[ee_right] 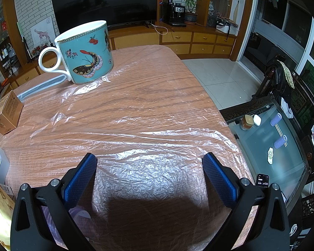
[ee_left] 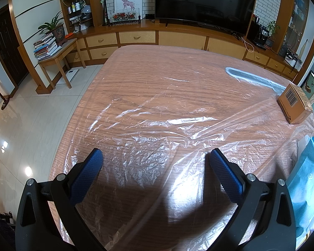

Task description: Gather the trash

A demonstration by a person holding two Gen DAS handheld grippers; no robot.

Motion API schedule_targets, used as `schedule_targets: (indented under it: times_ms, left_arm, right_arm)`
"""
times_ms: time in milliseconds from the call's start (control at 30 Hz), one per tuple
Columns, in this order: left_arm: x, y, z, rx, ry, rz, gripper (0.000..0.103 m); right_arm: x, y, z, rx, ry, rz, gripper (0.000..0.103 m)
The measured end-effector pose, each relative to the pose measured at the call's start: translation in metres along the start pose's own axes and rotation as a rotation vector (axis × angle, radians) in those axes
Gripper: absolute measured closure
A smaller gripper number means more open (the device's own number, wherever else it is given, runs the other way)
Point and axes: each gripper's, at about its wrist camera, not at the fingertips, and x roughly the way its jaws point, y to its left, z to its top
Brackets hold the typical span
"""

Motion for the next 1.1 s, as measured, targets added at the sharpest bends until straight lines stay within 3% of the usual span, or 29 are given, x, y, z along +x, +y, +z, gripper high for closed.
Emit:
schedule_targets:
  times_ms: [1100]
  left_arm:
    - [-0.0005,-0.0013,0.0028,-0.001,0.000,0.000,0.001]
  right_arm:
    - [0.0030,0.0009,0.0021,0.000,0.000,-0.002,0.004]
